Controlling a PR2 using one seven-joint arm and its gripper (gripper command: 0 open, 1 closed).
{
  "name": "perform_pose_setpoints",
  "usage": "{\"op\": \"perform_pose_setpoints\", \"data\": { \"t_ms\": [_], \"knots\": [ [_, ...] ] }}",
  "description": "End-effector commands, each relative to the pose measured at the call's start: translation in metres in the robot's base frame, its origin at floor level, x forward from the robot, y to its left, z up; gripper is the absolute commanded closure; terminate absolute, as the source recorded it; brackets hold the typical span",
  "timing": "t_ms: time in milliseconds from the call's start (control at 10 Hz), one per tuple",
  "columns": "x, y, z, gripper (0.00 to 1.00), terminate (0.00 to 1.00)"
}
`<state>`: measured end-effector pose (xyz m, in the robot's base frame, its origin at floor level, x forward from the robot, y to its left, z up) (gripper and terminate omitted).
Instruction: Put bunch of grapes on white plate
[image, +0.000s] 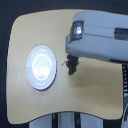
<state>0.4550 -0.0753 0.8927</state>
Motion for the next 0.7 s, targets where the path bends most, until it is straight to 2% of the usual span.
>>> {"op": "perform_pose_setpoints", "data": {
  "t_ms": [0,100,400,600],
  "knots": [
    [-0.041,0.103,-0.073,1.00,0.00],
    [-0.034,0.109,-0.080,1.00,0.00],
    [0.007,0.132,-0.111,1.00,0.00],
    [0.020,0.140,-0.123,1.00,0.00]
  ]
}}
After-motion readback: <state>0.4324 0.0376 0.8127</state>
